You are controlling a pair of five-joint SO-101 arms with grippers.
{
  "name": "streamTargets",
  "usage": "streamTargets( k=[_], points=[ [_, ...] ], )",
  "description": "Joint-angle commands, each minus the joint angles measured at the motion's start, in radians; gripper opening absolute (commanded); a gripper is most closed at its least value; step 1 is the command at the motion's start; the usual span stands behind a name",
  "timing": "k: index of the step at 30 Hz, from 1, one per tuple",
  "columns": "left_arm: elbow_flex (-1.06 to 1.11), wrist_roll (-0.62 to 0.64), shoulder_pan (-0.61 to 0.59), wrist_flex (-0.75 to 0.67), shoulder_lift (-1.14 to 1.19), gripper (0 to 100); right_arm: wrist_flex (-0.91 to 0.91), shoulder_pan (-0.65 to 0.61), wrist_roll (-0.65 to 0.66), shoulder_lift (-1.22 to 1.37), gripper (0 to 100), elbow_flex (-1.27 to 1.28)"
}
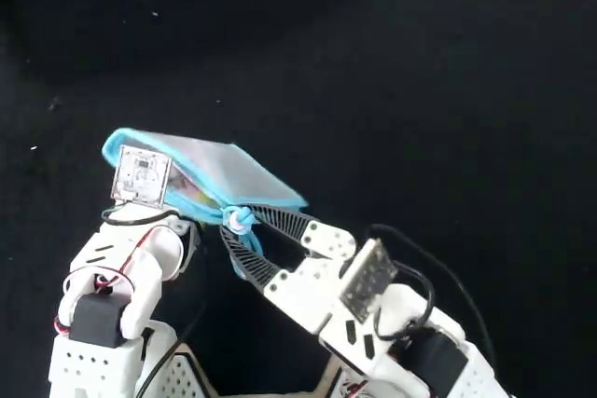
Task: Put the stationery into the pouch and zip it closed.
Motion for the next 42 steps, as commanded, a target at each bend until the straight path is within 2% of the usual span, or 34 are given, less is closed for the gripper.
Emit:
streamTargets(
  k=[1,6,11,14,19,23,26,29,33,42],
  points=[
    [-0.013,0.005,0.004,-0.017,-0.009,17,-0.003,0.015,0.075,-0.067,1.1,-0.094],
    [-0.044,0.011,0.001,-0.008,-0.009,17,-0.008,0.015,0.152,-0.002,1.1,-0.136],
    [-0.125,0.101,-0.001,0.107,-0.009,27,-0.006,0.012,0.158,0.214,1.1,-0.206],
    [-0.147,0.11,-0.001,0.14,-0.009,26,0.031,0.011,0.158,0.34,1.1,-0.331],
    [-0.15,0.098,-0.001,0.144,-0.017,26,0.27,0.009,0.152,0.533,1.1,-0.61],
    [-0.147,0.098,-0.001,0.146,-0.109,26,0.485,0.009,0.158,0.647,1.1,-0.78],
    [-0.133,0.098,-0.001,0.163,-0.216,26,0.589,0.009,0.158,0.702,1.1,-0.877],
    [-0.139,0.098,-0.001,0.184,-0.229,26,0.654,0.011,0.176,0.742,1.1,-0.96],
    [-0.134,0.098,0.008,0.189,-0.219,26,0.647,0.014,0.218,0.825,1.1,-1.021],
    [-0.2,0.101,0.039,0.25,-0.229,27,0.482,0.014,0.221,0.937,1.1,-1.026]
  ],
)
